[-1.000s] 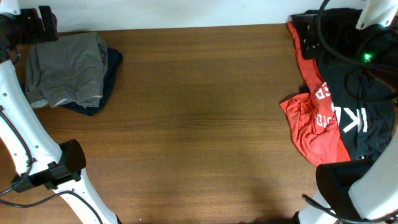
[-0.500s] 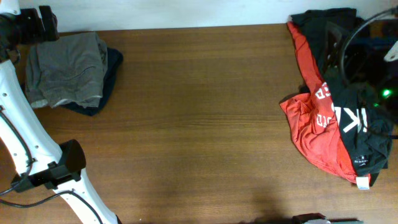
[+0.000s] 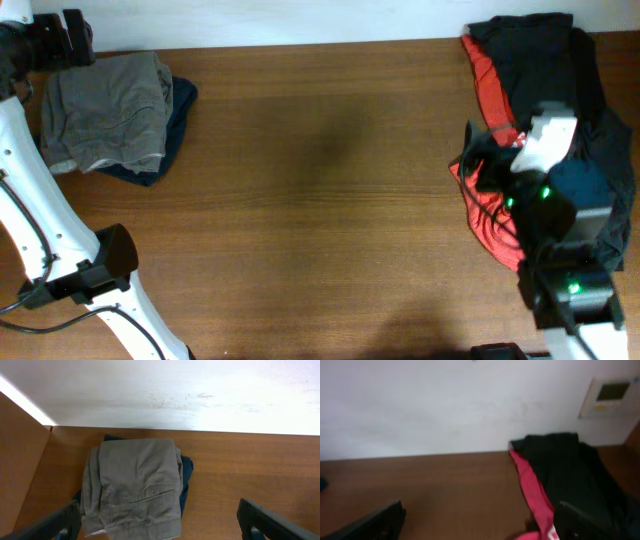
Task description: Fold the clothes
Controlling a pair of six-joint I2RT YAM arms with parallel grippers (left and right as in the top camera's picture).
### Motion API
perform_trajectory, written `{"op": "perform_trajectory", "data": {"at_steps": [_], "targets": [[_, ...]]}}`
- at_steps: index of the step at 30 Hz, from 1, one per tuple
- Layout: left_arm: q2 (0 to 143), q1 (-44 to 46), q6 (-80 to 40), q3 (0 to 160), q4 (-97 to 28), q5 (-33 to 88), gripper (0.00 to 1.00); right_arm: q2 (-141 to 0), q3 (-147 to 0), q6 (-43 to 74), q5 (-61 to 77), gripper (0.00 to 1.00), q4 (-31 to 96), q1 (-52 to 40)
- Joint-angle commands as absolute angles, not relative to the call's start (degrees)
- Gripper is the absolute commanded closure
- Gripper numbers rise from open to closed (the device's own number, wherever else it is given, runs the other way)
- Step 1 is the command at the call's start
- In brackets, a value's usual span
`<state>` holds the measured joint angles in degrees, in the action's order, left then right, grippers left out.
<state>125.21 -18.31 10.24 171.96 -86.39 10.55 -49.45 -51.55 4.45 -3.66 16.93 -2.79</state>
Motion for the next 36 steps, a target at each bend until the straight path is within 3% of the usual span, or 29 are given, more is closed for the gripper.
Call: {"op": "perform_trajectory", "data": {"at_steps": [1, 9, 18, 36], "targets": [[125.6, -18.37, 9.76, 171.65, -86.43, 11.16, 0.01, -42.54, -39.97, 4.49, -4.54, 0.01, 12.64, -0.19], [125.6, -18.37, 9.76, 171.65, -86.46, 11.16, 0.01, -26.37, -19.2, 4.8, -4.54, 0.01, 7.66, 3.14], [125.6, -18.37, 9.76, 171.65, -86.46, 11.18, 0.01, -12.51, -6.46, 4.91, -2.57, 0.01, 7.62, 3.14], [125.6, -18.37, 9.76, 171.65, -86.46, 11.18, 0.01, -0.05, -0.54, 4.91, -0.67, 0.01, 4.93, 3.07]]}}
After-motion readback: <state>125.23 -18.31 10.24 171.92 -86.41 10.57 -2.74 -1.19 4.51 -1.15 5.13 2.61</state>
